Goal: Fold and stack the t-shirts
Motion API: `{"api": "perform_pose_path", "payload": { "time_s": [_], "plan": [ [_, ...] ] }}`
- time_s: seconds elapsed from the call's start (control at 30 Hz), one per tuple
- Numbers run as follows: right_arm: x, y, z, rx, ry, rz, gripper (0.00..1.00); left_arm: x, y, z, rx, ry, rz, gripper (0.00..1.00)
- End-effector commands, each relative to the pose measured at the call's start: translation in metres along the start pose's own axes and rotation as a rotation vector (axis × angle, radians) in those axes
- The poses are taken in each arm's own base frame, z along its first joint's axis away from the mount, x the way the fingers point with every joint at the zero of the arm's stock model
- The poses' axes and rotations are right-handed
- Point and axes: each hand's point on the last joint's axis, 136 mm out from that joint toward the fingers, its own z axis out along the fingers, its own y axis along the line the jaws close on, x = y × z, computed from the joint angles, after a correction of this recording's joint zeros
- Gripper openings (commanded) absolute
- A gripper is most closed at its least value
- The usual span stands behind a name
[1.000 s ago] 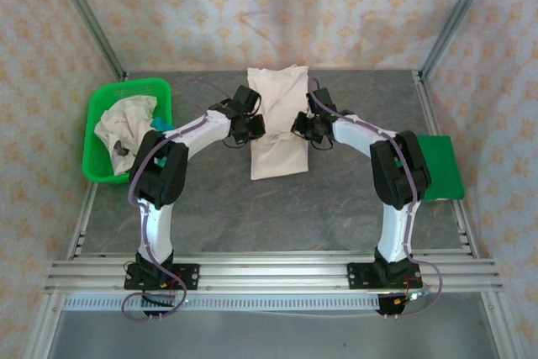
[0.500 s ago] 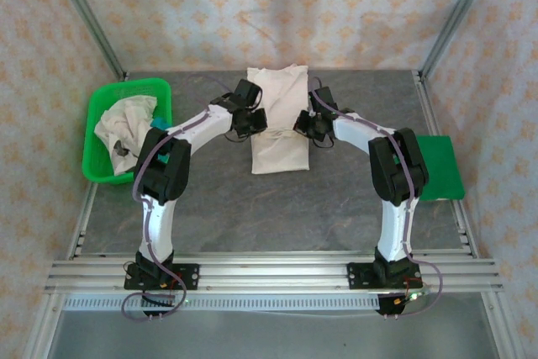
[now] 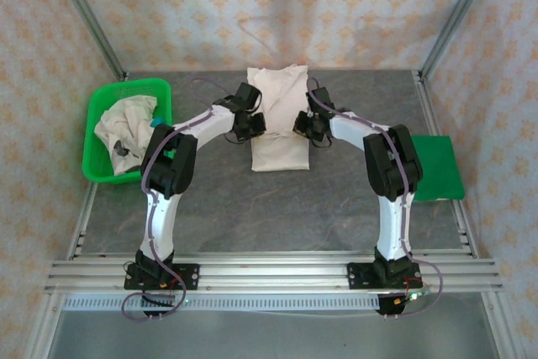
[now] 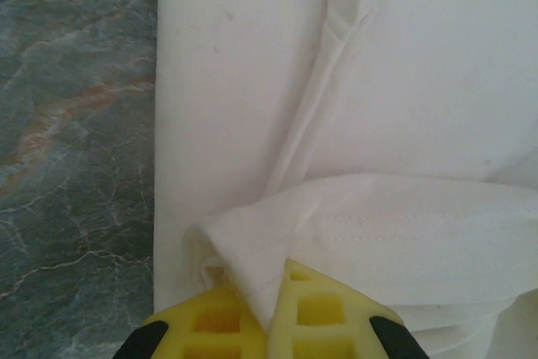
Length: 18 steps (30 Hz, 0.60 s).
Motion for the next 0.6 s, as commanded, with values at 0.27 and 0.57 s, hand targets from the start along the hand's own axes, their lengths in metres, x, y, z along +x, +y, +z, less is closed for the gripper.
{"api": "perform_pose_path", "payload": {
  "time_s": [0.27, 0.57],
  "plan": [
    [-0.026, 0.027, -0.056, -0.092, -0.142, -0.054, 0.59, -0.011, -0.021, -0.024, 0.100, -0.002, -0.031, 0.57],
    [-0.004, 0.052, -0.065, -0.172, -0.131, -0.072, 0.64, -0.028, -0.013, -0.086, 0.067, -0.179, -0.029, 1.00]
  ]
}}
